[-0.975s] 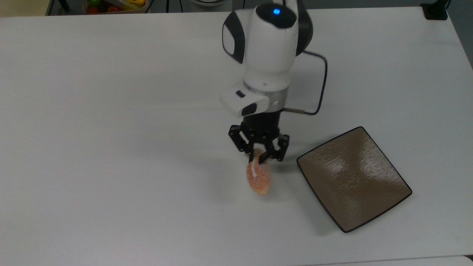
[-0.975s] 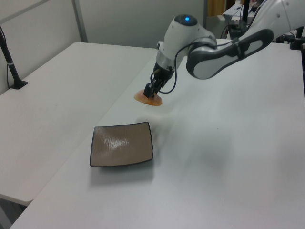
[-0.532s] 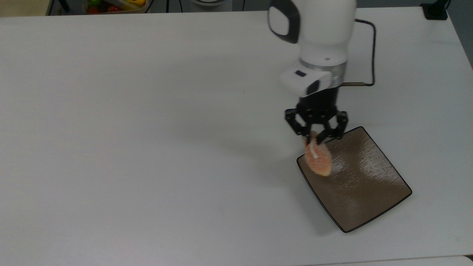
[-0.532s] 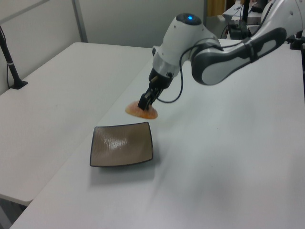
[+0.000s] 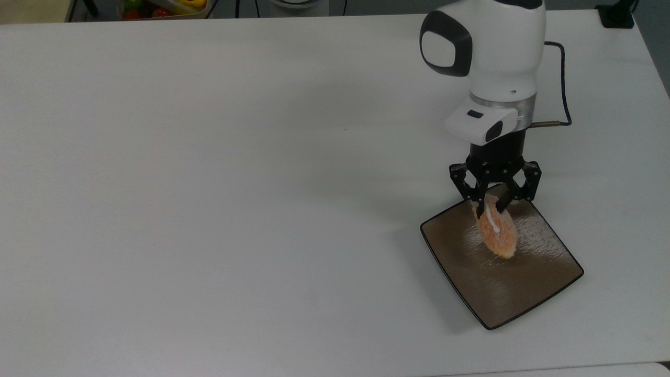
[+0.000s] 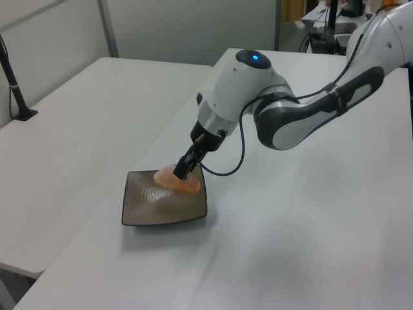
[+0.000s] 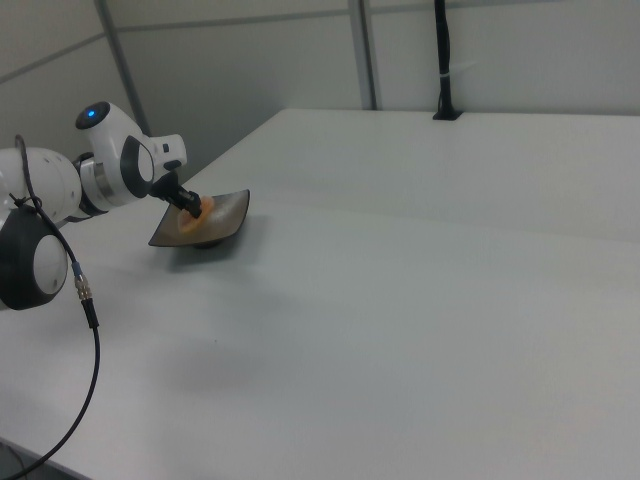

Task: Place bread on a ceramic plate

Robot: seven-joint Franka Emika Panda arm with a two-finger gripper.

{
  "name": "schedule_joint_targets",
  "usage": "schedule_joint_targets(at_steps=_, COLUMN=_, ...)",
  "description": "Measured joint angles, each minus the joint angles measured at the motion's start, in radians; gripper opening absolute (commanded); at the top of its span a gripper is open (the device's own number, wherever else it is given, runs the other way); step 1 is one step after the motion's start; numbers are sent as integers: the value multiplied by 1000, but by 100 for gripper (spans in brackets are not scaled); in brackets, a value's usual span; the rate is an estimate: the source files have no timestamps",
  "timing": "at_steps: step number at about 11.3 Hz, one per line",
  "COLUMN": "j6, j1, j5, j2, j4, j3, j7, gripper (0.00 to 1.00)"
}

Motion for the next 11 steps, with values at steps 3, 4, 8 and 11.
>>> schedule_joint_targets(at_steps=3, j6=8, j1=1, j5=-39, j2=38, j4=26, j3=-6, j7=1, gripper=100)
schedule_joint_targets(at_steps=4, j6=8, j1=1, j5=-40, j2=41, j4=30, j3=-6, j7=2, gripper=100)
schedule_joint_targets(at_steps=8, j6=8, j1=0, j5=-41, j2=35, j4=50, j3=-13, j7=2, gripper=100)
schedule_joint_targets(at_steps=11, j6=-129, j1=-24, j5=-41, j2=-38, j4=43, j3=-16, j7=-14, gripper=100)
